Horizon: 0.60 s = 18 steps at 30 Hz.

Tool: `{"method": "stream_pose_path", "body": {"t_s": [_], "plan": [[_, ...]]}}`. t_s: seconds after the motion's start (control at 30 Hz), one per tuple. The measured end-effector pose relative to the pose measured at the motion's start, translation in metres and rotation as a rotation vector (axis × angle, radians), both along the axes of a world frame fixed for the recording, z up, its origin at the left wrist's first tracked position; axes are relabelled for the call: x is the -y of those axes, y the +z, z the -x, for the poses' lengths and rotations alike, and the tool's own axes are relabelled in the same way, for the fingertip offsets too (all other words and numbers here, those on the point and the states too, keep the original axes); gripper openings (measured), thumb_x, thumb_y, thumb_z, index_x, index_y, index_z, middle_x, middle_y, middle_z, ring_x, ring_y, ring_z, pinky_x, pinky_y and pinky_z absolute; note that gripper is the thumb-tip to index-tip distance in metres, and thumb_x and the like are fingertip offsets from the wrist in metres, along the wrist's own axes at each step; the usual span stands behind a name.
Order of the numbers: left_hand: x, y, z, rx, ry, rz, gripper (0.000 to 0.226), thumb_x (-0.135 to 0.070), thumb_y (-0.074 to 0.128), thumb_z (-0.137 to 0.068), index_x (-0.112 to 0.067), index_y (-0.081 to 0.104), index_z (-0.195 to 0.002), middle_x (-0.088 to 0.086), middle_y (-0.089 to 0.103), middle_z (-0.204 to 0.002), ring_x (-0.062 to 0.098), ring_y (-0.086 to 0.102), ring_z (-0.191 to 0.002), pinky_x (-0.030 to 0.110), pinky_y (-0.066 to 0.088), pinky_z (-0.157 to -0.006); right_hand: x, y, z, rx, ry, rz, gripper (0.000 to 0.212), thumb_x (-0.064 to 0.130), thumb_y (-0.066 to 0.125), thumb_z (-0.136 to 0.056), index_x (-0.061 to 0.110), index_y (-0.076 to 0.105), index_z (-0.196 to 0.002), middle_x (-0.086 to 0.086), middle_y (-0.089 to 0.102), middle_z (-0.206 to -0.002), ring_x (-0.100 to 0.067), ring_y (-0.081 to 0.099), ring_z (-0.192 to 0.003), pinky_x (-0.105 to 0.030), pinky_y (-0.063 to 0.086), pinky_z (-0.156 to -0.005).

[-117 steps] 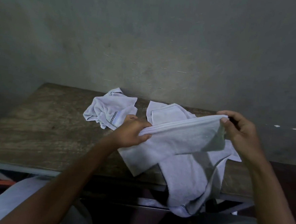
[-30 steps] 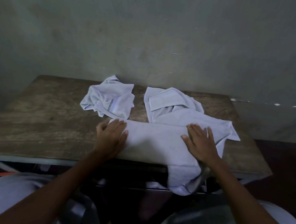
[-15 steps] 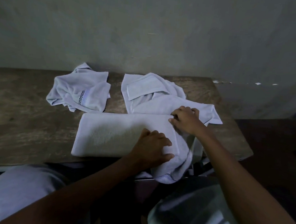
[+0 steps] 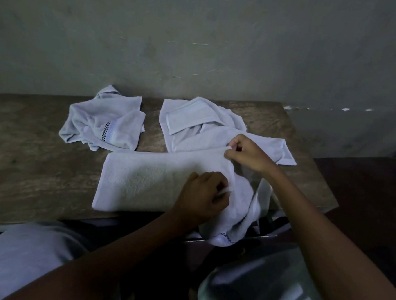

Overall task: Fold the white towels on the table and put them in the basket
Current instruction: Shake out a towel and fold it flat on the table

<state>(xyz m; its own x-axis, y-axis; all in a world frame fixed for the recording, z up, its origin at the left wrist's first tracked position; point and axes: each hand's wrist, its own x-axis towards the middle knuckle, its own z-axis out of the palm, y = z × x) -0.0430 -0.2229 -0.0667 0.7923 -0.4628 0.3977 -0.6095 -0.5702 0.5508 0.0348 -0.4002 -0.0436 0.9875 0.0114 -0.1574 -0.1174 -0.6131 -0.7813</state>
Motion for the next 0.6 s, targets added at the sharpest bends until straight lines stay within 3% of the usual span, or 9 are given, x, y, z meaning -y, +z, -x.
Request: {"method": "stream_pose_path", "body": {"t_s": [0.07,0.13,0.27,0.37,0.43,0.53,0.6], "plan": [[-0.007,0.011,0.000,-0.074,0.052,0.120,0.023,-0.020,0.061,-0.077,-0.018,0.054,-0.099,-0.017,0.047,-0.067,-0.011,0.042,-0.066,0.018,0.027,-0.066,-0.001,0.010,0.000,0.020,0.003,-0.154,0.022,0.010,0.060,-0.084,0.009,0.054,-0.105,-0.007,0.054,-0.076,-0.012,0.051,-0.069,-0.027,0.043,-0.068],[-0.018,0.020,-0.002,-0.113,0.084,0.173,0.033,-0.014,0.060,-0.077,-0.020,0.053,-0.109,-0.019,0.048,-0.066,-0.010,0.043,-0.068,0.013,0.032,-0.068,-0.004,0.018,0.000,0.025,0.042,-0.236,0.019,0.009,0.056,-0.085,0.015,0.058,-0.103,-0.006,0.052,-0.074,-0.011,0.049,-0.069,-0.023,0.041,-0.067],[-0.048,0.029,-0.001,-0.043,0.126,0.261,0.013,-0.017,0.055,-0.078,-0.017,0.058,-0.091,-0.014,0.060,-0.079,0.000,0.049,-0.072,0.023,0.039,-0.069,-0.018,0.029,-0.007,0.027,0.120,-0.344,0.020,0.006,0.049,-0.089,0.015,0.067,-0.085,0.007,0.057,-0.077,-0.006,0.048,-0.073,-0.019,0.039,-0.069],[-0.075,0.030,0.002,-0.092,0.209,0.311,0.006,-0.025,0.057,-0.079,-0.024,0.056,-0.085,-0.018,0.056,-0.072,-0.001,0.053,-0.070,0.010,0.038,-0.064,-0.032,0.035,-0.013,-0.022,0.167,-0.463,0.023,0.008,0.049,-0.077,0.014,0.069,-0.086,-0.008,0.054,-0.084,-0.015,0.048,-0.076,-0.023,0.038,-0.068],[-0.093,0.029,0.007,-0.122,0.272,0.343,0.011,-0.019,0.063,-0.078,-0.025,0.055,-0.084,-0.018,0.056,-0.067,-0.004,0.052,-0.068,0.005,0.035,-0.061,-0.043,0.038,-0.017,-0.031,0.256,-0.455,0.024,0.002,0.054,-0.077,0.015,0.068,-0.090,-0.005,0.056,-0.080,-0.008,0.051,-0.071,-0.017,0.043,-0.066],[-0.120,0.027,0.015,-0.108,0.304,0.355,0.011,-0.027,0.062,-0.077,-0.019,0.057,-0.081,-0.025,0.057,-0.073,-0.004,0.053,-0.065,0.003,0.035,-0.060,-0.070,0.040,-0.024,-0.006,0.371,-0.314,0.022,-0.001,0.064,-0.083,0.017,0.068,-0.095,-0.003,0.059,-0.083,-0.011,0.053,-0.079,-0.024,0.047,-0.081],[-0.137,0.023,0.022,-0.125,0.313,0.364,0.017,-0.032,0.059,-0.075,-0.016,0.057,-0.077,-0.022,0.058,-0.072,-0.002,0.053,-0.063,0.005,0.036,-0.060,-0.095,0.039,-0.030,0.048,0.408,-0.226,0.019,0.001,0.066,-0.083,0.019,0.068,-0.091,-0.005,0.053,-0.080,-0.011,0.045,-0.075,-0.021,0.042,-0.075]]}}
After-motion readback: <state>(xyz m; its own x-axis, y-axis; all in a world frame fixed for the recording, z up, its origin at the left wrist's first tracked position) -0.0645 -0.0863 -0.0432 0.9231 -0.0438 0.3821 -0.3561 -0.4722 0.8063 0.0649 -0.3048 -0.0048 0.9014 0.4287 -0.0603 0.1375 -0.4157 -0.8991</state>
